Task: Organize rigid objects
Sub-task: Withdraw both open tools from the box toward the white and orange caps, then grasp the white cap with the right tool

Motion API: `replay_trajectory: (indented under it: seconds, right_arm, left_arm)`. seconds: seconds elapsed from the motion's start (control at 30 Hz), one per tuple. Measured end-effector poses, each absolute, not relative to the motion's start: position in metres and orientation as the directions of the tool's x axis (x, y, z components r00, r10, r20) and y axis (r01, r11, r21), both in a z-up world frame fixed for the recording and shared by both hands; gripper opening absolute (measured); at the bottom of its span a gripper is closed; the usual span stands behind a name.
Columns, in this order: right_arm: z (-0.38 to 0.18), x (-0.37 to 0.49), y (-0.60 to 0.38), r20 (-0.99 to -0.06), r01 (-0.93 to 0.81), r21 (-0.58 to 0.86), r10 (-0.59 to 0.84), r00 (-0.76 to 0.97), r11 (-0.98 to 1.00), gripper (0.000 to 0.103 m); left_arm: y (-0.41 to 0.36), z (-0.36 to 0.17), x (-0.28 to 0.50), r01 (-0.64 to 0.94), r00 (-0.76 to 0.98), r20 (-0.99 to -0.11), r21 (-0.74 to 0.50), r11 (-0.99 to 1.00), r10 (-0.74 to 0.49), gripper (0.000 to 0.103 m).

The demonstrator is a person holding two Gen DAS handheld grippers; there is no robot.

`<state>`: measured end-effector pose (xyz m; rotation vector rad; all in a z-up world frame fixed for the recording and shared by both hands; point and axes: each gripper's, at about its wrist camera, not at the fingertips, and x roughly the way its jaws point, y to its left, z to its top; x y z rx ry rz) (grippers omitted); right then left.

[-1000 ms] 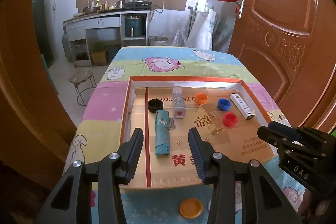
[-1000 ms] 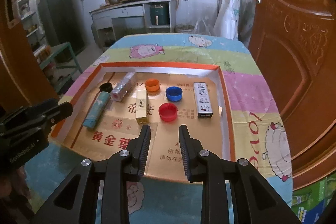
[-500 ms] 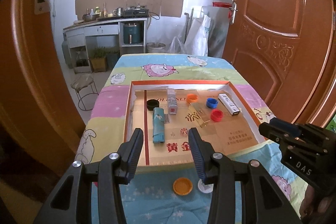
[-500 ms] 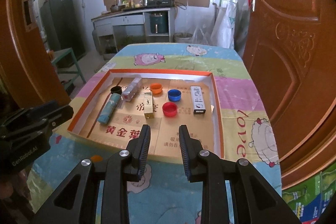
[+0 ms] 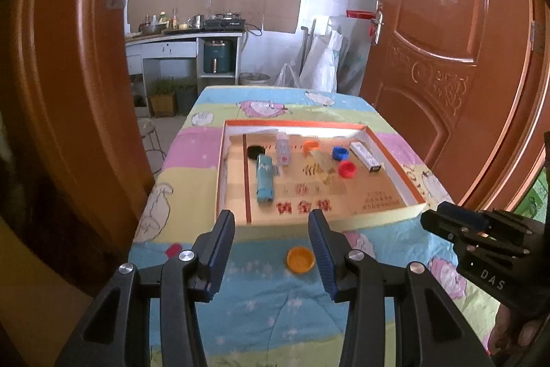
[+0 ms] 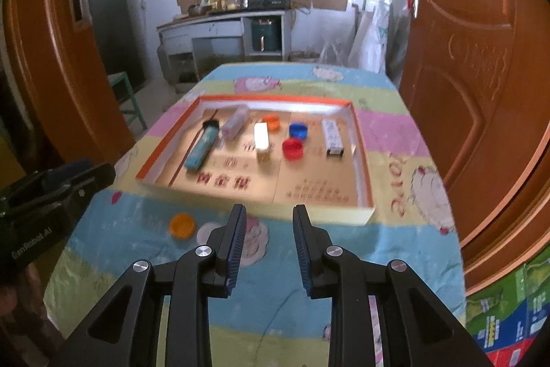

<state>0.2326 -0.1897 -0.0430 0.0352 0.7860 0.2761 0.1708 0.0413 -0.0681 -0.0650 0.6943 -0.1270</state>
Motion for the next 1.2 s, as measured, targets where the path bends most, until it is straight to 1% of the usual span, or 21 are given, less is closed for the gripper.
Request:
replay_trajectory:
  seconds: [0.37, 0.63, 0.97, 1.07, 1.13, 1.2]
  right_arm:
    - [-0.082, 0.22, -0.162, -0.741, -0.297, 0.156, 0.31, 0.596, 0.942, 0.028]
    - [-0.114, 0.239, -0.122, -0.763, -0.384, 0.091, 0.312, 0.566, 0.919, 0.028]
    - [-0.126, 0.256, -0.102, -0.769, -0.417, 0.048, 0.3, 0.564, 0.908, 0.028]
    - [-0.127, 0.259, -0.102, -0.771, -0.422, 0.066, 0.314, 0.553, 0.904, 0.028]
    - [-0.127, 0.262, -0.105, -0.769, -0.423, 0.084, 0.328, 0.549, 0.902, 0.025]
    - [-0.127, 0.263, -0.108, -0.767, -0.422, 0.099, 0.339, 0.544, 0.901, 0.025]
  left_arm:
    - [0.051, -0.101, 0.15, 0.106, 0.724, -0.67, -0.123, 0.987, -0.162, 0.045]
    - [0.053, -0.114, 0.148, 0.108, 0.703, -0.692, -0.126, 0.986, -0.165, 0.045]
    - [0.052, -0.123, 0.153, 0.117, 0.683, -0.71, -0.127, 0.985, -0.173, 0.045]
    - [0.047, -0.127, 0.156, 0.135, 0.674, -0.716, -0.124, 0.983, -0.183, 0.045]
    - [0.044, -0.129, 0.158, 0.142, 0.668, -0.72, -0.125, 0.982, -0.189, 0.045]
    - [0.042, -0.131, 0.16, 0.147, 0.663, -0.723, -0.129, 0.981, -0.194, 0.045]
